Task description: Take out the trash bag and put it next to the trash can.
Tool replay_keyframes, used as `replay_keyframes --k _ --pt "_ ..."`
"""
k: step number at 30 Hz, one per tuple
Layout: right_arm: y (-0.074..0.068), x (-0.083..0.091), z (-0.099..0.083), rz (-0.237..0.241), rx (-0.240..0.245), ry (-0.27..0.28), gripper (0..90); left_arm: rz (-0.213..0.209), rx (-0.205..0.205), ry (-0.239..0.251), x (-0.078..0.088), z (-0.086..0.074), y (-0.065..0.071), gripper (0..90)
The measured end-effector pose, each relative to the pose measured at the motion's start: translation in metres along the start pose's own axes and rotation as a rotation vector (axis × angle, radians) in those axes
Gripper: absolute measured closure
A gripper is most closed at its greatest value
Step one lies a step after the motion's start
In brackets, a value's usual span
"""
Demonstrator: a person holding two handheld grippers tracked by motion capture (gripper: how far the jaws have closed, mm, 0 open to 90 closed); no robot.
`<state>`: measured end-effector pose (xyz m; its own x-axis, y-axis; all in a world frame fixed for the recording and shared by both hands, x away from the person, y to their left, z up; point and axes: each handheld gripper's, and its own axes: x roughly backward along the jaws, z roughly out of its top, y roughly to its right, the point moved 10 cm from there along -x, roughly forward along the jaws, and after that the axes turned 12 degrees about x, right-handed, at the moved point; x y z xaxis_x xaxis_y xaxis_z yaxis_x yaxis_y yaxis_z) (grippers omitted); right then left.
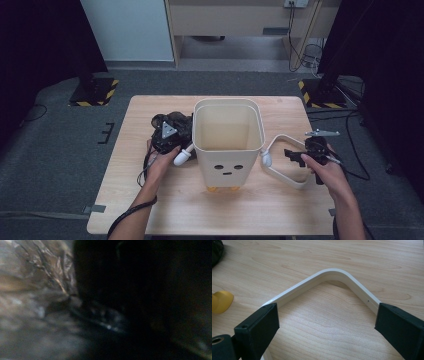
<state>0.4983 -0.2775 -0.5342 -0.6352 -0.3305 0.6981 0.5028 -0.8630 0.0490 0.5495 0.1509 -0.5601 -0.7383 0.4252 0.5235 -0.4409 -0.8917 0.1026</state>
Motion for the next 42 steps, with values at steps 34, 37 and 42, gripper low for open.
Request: replay_keyframes --k 34,37,42 --pt "0.000 0.001 0.001 -0.004 -0.012 0.015 4.6 -0.035 0.143 0.090 0.067 -0.006 -0.003 2.6" --pt "0.001 0.001 0.001 -0.006 -0.012 0.016 4.6 -0.043 0.139 0.085 0.070 -0.006 -0.002 2.6" --pt "0.004 0.004 0.002 -0.012 -0.017 0.031 3.9 -0.056 0.134 0.066 0.080 -0.012 0.002 2.6"
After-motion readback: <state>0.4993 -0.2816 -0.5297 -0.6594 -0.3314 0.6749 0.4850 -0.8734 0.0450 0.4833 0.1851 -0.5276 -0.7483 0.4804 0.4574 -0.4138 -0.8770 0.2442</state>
